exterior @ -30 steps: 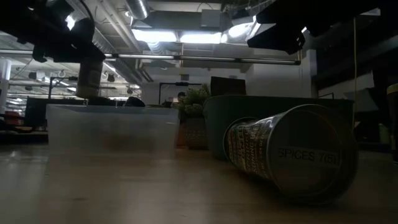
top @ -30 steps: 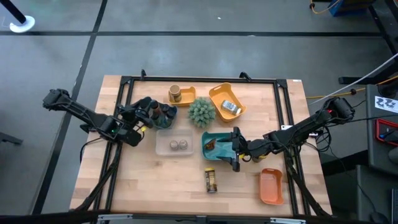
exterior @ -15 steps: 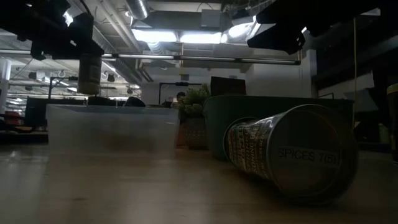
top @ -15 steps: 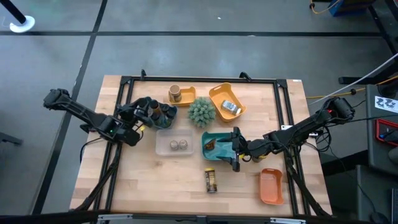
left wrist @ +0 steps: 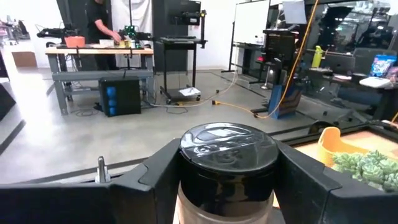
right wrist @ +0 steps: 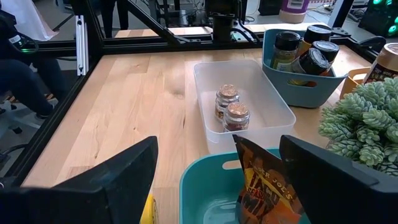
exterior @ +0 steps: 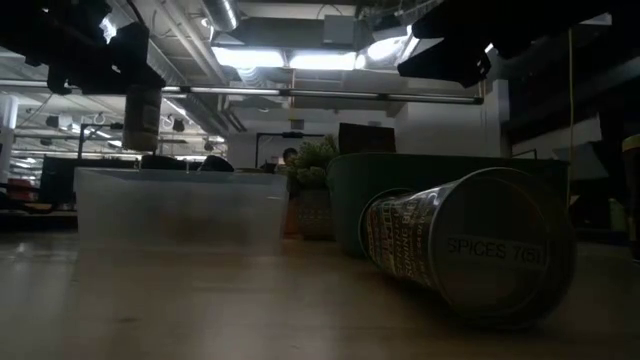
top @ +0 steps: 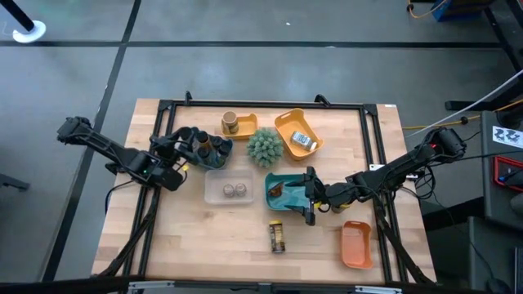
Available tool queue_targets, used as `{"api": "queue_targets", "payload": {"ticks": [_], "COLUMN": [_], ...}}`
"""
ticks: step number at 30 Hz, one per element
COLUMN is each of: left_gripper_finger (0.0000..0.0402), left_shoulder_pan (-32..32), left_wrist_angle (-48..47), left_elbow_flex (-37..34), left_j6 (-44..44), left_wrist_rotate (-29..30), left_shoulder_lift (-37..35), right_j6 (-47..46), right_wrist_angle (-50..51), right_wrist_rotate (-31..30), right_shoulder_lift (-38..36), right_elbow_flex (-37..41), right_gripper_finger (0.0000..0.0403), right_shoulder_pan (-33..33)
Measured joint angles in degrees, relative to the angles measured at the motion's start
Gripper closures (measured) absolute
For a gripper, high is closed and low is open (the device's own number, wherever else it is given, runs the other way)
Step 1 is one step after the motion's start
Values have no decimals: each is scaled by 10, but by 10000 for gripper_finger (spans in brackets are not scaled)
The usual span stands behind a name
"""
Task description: Sort spices by type
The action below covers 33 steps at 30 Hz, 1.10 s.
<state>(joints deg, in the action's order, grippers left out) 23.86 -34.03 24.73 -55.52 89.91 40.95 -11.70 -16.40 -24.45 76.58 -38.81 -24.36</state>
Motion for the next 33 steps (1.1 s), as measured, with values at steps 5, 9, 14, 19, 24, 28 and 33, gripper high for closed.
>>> {"api": "queue_targets", "payload": {"ticks": [5,9,14,19,24,28,33], "left_gripper_finger": [207,207,207,206,206,206,206], "left_shoulder_pan": [0,-11,-32,-45,-52,-62,-80], "left_wrist_angle": [-52,-85,-98,-128,-165,-166,-164], "left_elbow_flex": [0,0,0,0,0,0,0], "left_j6": [-24,-70,-80,-134,-208,-227,-269], "left_wrist_rotate": [-2,-10,-50,-59,-66,-74,-77], "left_shoulder_lift": [9,8,24,46,65,90,135], "right_j6": [0,0,0,0,0,0,0], "right_wrist_angle": [0,0,0,0,1,1,1], "right_wrist_rotate": [0,0,0,0,0,0,0], "right_shoulder_lift": [0,0,0,0,0,0,0], "right_elbow_flex": [0,0,0,0,0,0,0], "right_gripper_finger": [68,68,68,68,68,68,68], "right_shoulder_pan": [0,0,0,0,0,0,0]}}
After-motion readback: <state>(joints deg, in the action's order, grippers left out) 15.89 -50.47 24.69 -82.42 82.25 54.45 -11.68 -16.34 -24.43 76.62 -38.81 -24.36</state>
